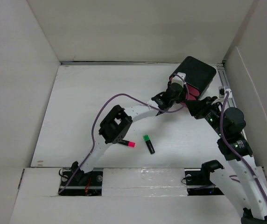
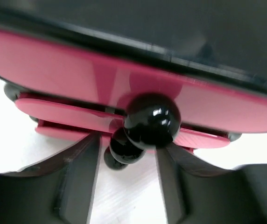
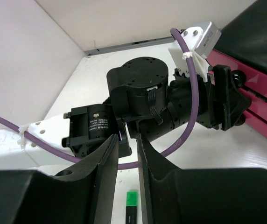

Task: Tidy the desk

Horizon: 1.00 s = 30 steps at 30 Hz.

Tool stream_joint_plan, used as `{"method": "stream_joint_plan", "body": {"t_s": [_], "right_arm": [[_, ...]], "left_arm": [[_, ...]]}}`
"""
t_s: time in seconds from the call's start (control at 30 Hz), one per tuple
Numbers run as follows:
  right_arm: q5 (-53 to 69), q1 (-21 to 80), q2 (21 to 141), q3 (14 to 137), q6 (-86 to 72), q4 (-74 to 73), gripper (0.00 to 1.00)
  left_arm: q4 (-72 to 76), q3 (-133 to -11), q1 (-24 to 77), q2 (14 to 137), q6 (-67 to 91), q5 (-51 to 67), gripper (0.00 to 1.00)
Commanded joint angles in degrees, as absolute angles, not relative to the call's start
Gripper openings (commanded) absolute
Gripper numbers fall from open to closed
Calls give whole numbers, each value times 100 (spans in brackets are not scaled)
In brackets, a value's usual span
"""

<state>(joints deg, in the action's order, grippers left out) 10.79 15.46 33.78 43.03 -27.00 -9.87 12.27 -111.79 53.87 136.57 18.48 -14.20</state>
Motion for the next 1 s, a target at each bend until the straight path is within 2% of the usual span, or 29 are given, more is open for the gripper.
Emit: {"method": "stream_joint_plan", "body": {"t_s": [0.0, 0.2, 0.3, 0.43, 0.5, 0.67, 0.8, 0.87, 0.93, 0.97], "right_arm": [[1063, 1600, 3375, 4456, -2698, -791, 29], [1020, 1600, 3375, 4430, -2707, -756, 29], [1002, 1600, 3375, 4412, -2707, -756, 29], [967, 1600, 3349, 4395, -2698, -756, 29], [967, 1600, 3357, 4386, -2698, -738, 29], [1019, 1600, 3427, 4307, -2716, -624, 29], [1116, 1600, 3489, 4280, -2742, -563, 29], [1107, 1600, 3481, 4254, -2751, -519, 29], [1116, 1600, 3489, 4184, -2803, -422, 24], [1116, 1600, 3507, 4166, -2812, -370, 14]], "left_arm": [[1828, -11487, 5326, 13605, 1968, -1679, 49], [1846, -11628, 5326, 13737, 1986, -1635, 66], [1820, -11584, 5326, 13737, 1969, -1652, 67], [2099, -10988, 5326, 13352, 1960, -1679, 65], [2397, -10338, 5326, 12930, 1960, -1722, 62], [3058, -8706, 5326, 11763, 2021, -1793, 62], [3287, -8043, 5326, 11347, 1995, -1618, 64], [3173, -8015, 5326, 11452, 1890, -1345, 62], [2832, -8199, 5326, 11679, 1759, -1109, 55], [2691, -8479, 5326, 11924, 1732, -1038, 52]]}}
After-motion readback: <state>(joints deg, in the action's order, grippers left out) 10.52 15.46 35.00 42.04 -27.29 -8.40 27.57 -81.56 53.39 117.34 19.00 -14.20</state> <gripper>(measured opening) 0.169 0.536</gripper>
